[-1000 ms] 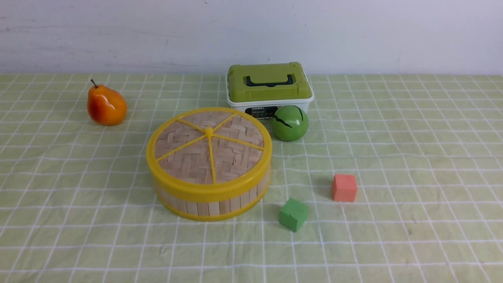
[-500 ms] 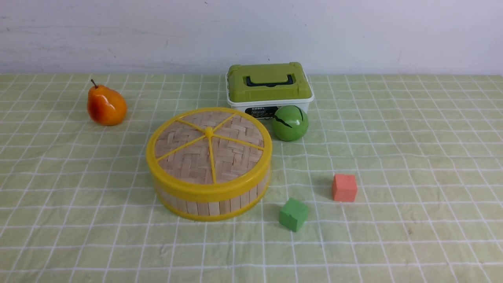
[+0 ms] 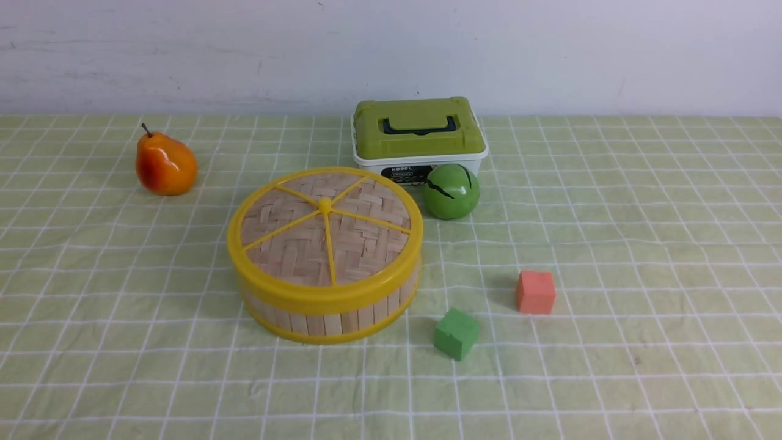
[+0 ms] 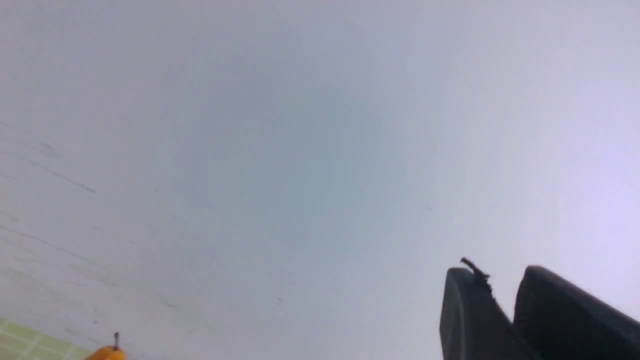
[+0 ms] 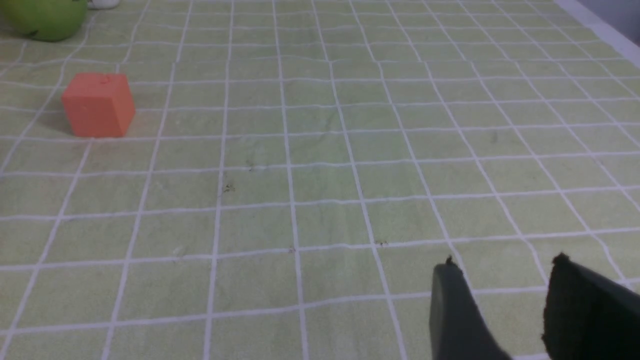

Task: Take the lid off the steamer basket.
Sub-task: Use the left arm to lift the lid of the steamer

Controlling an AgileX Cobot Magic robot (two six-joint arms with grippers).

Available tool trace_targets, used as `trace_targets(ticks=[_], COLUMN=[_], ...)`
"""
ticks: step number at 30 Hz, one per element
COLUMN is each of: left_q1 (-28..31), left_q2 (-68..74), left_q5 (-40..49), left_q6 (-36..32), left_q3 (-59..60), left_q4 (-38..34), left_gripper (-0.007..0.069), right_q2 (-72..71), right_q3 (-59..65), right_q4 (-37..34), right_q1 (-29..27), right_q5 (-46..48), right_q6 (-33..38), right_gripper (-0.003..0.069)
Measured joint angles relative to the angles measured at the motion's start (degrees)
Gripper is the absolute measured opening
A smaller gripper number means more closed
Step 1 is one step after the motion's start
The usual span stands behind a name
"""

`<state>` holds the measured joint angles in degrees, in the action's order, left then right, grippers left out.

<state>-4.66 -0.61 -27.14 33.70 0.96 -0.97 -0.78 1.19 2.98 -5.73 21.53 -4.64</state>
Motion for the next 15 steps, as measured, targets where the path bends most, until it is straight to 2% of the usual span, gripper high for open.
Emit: trace_targets(ticks=[2,5,6,11,15], left_q1=[0.0,-0.04,-0.04,-0.04,-0.04], left_q2=[0.0,0.2,1.02,12.45,21.51], left_q5=[2.23,13.06,16.97,33.77,36.8], left_q6=[2.13,4.9,5.11,5.29,5.29], left_q3=[-2.27,-12.68,-16.01,-35.12,-40.68], left_q4=[0.97,6.86,8.4,14.6,17.48], left_gripper=[0.0105,0.0,-0.0013,-0.0013,-0.0013], right_q2=[0.0,0.0,0.0,0.0,0.0], right_q3=[0.0,0.0,0.0,0.0,0.0], right_q4=[0.0,0.0,0.0,0.0,0.0], right_q1=[0.0,0.0,0.0,0.0,0.0], right_q5=[0.0,0.0,0.0,0.0,0.0], right_q6=[0.0,0.0,0.0,0.0,0.0], right_gripper=[0.0241,0.0241,0.0241,0.0241,0.0241])
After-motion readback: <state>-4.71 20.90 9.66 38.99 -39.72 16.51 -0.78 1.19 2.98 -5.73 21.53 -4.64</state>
